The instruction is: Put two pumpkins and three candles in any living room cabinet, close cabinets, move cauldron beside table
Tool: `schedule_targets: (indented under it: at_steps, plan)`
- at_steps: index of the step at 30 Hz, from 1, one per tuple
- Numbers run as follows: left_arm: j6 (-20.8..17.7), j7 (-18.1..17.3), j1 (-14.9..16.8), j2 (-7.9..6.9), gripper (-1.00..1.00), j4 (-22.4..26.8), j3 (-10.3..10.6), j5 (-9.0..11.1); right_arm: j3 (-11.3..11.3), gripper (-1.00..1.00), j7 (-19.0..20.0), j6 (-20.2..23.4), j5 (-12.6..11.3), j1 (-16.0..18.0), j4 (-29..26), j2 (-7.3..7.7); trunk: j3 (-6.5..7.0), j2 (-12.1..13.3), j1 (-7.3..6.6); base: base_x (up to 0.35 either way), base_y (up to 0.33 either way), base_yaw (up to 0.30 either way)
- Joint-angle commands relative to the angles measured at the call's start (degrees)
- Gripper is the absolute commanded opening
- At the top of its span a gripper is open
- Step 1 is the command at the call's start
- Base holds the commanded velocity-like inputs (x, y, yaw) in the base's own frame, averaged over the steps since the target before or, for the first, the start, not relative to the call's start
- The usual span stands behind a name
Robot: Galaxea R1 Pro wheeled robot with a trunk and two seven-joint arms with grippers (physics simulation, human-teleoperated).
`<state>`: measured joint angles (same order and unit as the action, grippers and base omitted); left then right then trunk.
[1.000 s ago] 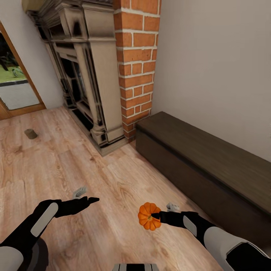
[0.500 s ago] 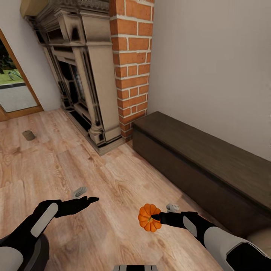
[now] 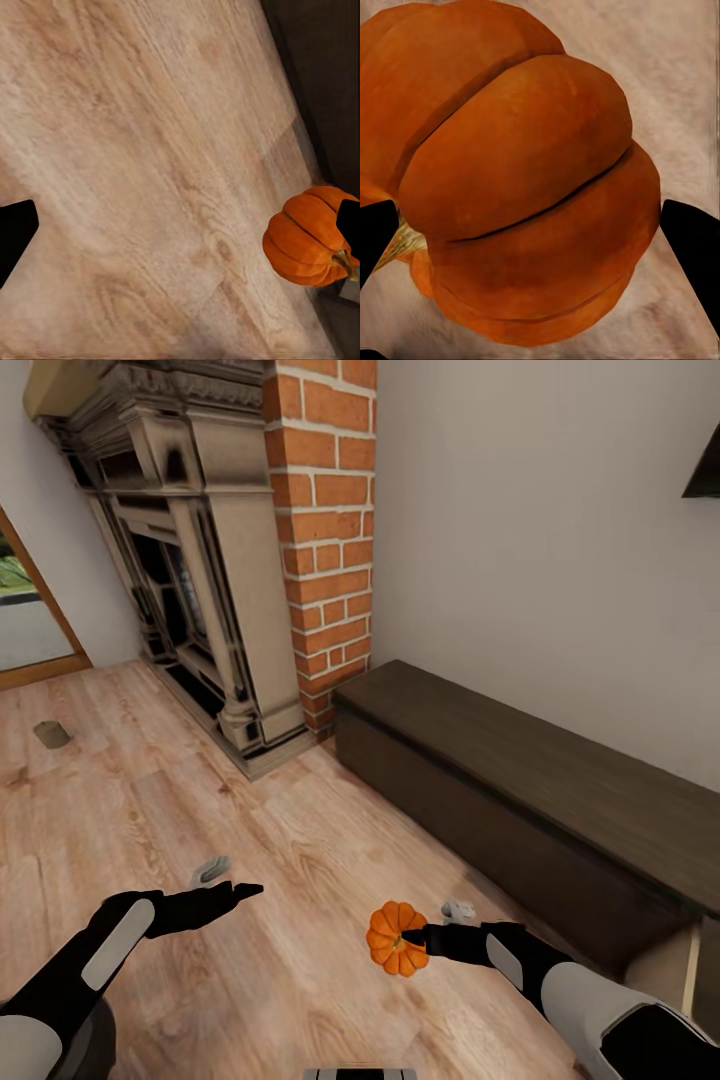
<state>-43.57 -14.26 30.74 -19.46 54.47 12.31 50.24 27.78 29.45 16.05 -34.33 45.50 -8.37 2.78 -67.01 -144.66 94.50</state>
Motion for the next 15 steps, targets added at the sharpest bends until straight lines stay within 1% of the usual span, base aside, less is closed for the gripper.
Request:
schedule_targets:
  at_steps: [1, 4, 7, 10, 12, 15]
  plan:
    - [-0.11, -0.15, 0.02, -0.05, 1.00, 0.02, 0.08, -0.05, 0.26, -1.00, 0.08, 0.39, -0.48, 0.02, -0.07, 0.03, 0.04, -0.02, -0.04, -0.280, 0.000, -0.147]
    - [-0.11, -0.15, 0.02, -0.05, 1.00, 0.02, 0.08, -0.05, 0.26, -1.00, 0.08, 0.39, -0.48, 0.02, -0.07, -0.16, 0.31, -0.02, -0.04, -0.269, 0.013, -0.147]
    - [-0.11, -0.16, 0.02, -0.05, 1.00, 0.02, 0.07, -0.05, 0.26, -1.00, 0.08, 0.39, -0.48, 0.02, -0.07, -0.29, 0.52, -0.02, -0.04, -0.079, 0.009, -0.112]
    - [-0.11, -0.20, 0.02, -0.05, 1.00, -0.30, 0.08, -0.05, 0.26, -1.00, 0.08, 0.39, -0.48, 0.02, -0.07, -0.31, 0.59, -0.02, -0.04, -0.085, 0.041, -0.034]
    - [-0.11, -0.22, 0.03, -0.05, 1.00, -0.89, 0.08, -0.05, 0.26, -1.00, 0.08, 0.39, -0.48, 0.02, -0.07, -0.32, 0.62, -0.02, -0.04, -0.183, 0.155, -0.020]
    - [-0.11, -0.23, 0.02, -0.05, 1.00, -1.04, 0.08, -0.05, 0.26, -1.00, 0.08, 0.39, -0.48, 0.02, -0.07, -0.32, 0.76, -0.02, -0.04, -0.209, 0.219, -0.106]
